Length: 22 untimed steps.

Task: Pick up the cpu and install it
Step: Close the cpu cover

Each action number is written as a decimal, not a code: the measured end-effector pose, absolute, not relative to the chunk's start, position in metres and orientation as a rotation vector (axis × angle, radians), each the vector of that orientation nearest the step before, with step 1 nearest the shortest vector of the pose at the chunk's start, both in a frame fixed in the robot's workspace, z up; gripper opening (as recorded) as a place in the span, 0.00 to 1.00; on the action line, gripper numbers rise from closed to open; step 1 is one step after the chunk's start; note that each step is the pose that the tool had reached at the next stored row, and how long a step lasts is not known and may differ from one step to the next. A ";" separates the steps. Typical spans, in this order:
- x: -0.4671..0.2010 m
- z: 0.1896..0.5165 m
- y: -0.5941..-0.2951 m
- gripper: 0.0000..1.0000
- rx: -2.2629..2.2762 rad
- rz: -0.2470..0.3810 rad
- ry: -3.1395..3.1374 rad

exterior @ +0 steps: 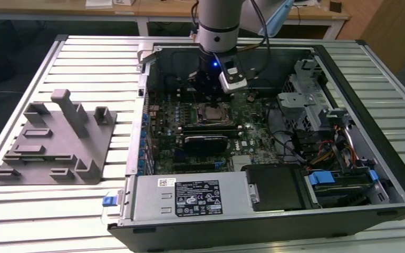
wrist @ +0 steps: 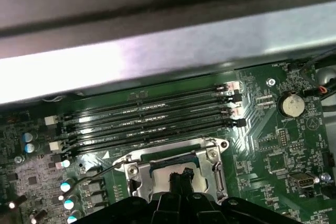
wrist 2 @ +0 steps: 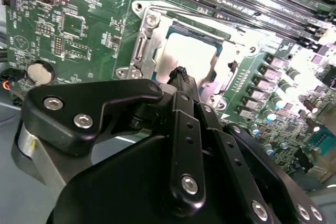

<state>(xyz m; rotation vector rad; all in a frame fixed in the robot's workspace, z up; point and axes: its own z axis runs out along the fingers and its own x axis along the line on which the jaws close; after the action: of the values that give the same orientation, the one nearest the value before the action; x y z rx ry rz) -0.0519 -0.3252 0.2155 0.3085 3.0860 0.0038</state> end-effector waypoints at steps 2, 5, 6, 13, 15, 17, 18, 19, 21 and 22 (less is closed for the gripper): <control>-0.055 0.215 -0.326 0.11 0.308 0.005 3.086; -0.058 0.214 -0.326 0.11 0.308 0.005 3.086; -0.059 0.214 -0.327 0.11 0.307 0.005 3.086; -0.070 0.210 -0.329 0.11 0.306 0.006 3.086; -0.071 0.209 -0.329 0.11 0.305 0.006 3.086; -0.073 0.207 -0.330 0.11 0.304 0.006 3.087; -0.073 0.207 -0.330 0.11 0.304 0.006 3.087; -0.074 0.206 -0.331 0.11 0.303 0.007 3.087; -0.076 0.205 -0.331 0.11 0.302 0.007 3.087; -0.076 0.205 -0.332 0.11 0.302 0.007 3.087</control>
<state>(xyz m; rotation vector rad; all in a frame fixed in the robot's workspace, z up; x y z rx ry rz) -0.0763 -0.3317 0.2048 0.3017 3.0868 0.0073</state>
